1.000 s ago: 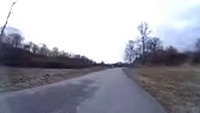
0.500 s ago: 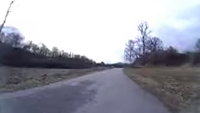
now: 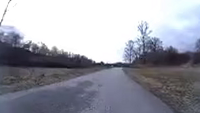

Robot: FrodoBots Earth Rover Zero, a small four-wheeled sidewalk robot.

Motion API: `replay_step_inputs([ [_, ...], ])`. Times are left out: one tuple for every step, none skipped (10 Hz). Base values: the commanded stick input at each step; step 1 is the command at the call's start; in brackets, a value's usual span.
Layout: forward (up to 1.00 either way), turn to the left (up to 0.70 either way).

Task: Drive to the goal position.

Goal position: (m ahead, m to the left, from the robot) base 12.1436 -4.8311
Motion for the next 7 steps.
replay_step_inputs([
  [0.5,0.0],
  [0.5,0.0],
  [0.5,0.0],
  [0.5,0.0],
  [0.5,0.0],
  [0.5,0.0],
  [0.5,0.0],
])
